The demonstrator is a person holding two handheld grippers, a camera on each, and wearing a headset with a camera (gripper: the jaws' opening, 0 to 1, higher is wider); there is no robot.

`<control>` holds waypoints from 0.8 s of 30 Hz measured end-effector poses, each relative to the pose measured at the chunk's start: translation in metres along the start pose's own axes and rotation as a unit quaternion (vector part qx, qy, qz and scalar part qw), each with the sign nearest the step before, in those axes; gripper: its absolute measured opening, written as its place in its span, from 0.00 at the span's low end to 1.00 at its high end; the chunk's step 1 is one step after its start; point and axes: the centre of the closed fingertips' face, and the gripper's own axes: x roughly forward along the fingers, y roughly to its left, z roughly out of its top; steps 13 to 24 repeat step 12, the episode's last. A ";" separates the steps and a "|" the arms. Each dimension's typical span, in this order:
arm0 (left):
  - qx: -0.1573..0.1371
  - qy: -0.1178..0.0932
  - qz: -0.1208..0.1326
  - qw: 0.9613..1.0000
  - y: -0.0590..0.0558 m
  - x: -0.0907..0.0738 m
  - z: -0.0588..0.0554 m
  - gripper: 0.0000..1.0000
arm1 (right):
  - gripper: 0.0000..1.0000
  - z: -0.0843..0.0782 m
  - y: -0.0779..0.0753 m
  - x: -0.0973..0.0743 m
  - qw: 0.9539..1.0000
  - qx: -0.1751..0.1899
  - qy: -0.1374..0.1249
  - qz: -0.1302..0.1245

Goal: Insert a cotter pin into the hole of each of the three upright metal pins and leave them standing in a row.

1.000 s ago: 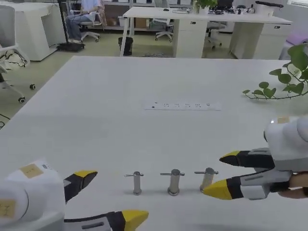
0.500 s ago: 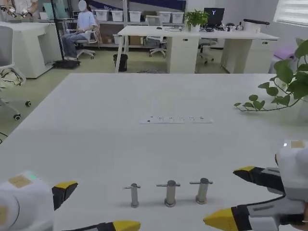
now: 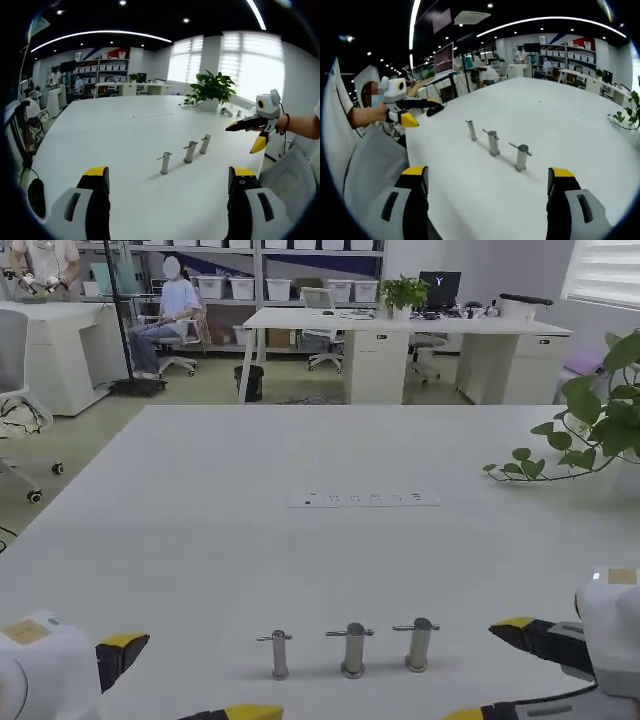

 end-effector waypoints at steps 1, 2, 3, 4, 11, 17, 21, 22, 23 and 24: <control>0.000 0.000 0.001 1.000 0.000 0.000 0.000 0.99 | 1.00 0.000 0.000 0.000 1.000 -0.001 0.000 0.000; 0.000 0.000 0.001 1.000 0.001 0.000 0.000 0.99 | 1.00 0.000 0.001 0.000 1.000 0.000 0.000 0.000; -0.001 0.000 0.001 1.000 0.001 0.000 0.000 0.99 | 1.00 0.000 0.001 0.000 1.000 0.001 0.000 0.000; -0.002 0.000 0.002 1.000 0.001 0.000 -0.001 0.99 | 1.00 -0.001 0.001 0.000 1.000 0.002 0.000 0.000; 0.002 0.003 0.005 1.000 0.004 0.001 -0.001 0.98 | 0.98 -0.006 0.003 0.002 1.000 0.000 0.006 -0.003; 0.001 0.004 0.005 1.000 0.004 0.001 -0.001 0.97 | 0.97 -0.006 0.004 0.003 1.000 0.002 0.005 -0.004; 0.001 0.004 0.005 1.000 0.004 0.001 -0.001 0.97 | 0.97 -0.006 0.004 0.003 1.000 0.002 0.005 -0.004; 0.001 0.004 0.005 1.000 0.004 0.001 -0.001 0.97 | 0.97 -0.006 0.004 0.003 1.000 0.002 0.005 -0.004; 0.001 0.004 0.005 1.000 0.004 0.001 -0.001 0.97 | 0.97 -0.006 0.004 0.003 1.000 0.002 0.005 -0.004; 0.001 0.004 0.005 1.000 0.004 0.001 -0.001 0.97 | 0.97 -0.006 0.004 0.003 1.000 0.002 0.005 -0.004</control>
